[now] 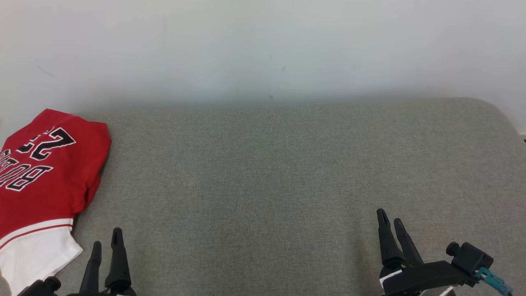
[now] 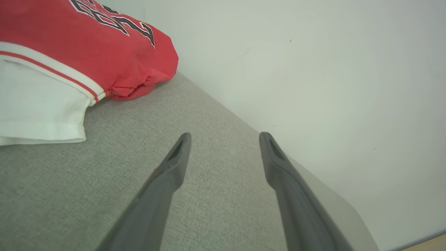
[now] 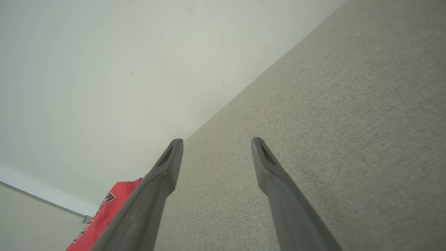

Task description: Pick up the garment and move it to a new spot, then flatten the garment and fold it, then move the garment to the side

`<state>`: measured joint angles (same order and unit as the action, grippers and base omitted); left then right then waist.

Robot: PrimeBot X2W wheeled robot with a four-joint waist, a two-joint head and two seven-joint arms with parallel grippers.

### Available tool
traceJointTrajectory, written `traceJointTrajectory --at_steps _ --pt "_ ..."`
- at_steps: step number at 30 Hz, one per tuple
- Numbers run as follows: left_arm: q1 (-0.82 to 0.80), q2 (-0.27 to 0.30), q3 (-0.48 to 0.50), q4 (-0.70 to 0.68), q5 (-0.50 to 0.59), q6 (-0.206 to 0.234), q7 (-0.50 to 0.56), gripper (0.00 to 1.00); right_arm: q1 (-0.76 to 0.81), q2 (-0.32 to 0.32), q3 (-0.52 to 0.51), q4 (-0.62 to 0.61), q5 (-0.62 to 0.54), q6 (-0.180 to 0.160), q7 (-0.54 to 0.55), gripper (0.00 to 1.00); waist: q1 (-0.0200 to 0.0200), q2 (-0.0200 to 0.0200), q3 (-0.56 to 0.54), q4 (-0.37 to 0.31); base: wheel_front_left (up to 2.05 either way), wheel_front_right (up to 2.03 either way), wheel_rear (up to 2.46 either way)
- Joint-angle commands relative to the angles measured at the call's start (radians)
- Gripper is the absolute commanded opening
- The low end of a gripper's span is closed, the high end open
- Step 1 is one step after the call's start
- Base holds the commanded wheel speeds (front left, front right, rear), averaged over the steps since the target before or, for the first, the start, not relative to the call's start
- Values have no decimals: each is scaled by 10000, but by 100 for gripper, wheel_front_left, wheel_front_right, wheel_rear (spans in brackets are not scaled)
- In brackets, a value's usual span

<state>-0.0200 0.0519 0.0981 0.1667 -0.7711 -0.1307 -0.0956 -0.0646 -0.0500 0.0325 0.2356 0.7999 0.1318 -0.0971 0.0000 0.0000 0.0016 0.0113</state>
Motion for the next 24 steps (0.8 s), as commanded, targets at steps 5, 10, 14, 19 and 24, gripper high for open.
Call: traceJointTrajectory --at_steps 5,10,14,19,24 --pt "105 205 -120 -254 918 1 -234 100 -34 -4 109 -194 -987 -10 -231 100 0 0 5 15 0 0 0" --pt "138 305 -205 -244 1516 1 -391 100 -12 -5 170 -227 -1799 -10 -376 100 0 0 2 34 0 0 0" --pt "163 347 -257 -268 1861 1 -471 100 3 -5 197 -268 -2176 -11 -458 100 0 0 2 44 0 0 0" --pt "213 366 -282 -333 2418 1 -594 100 25 -5 242 -325 -2733 -12 -589 100 0 0 -1 48 0 0 0" --pt "268 393 -328 -401 2914 1 -731 100 40 -4 252 -358 -3268 -13 -720 100 0 0 2 44 0 0 0"
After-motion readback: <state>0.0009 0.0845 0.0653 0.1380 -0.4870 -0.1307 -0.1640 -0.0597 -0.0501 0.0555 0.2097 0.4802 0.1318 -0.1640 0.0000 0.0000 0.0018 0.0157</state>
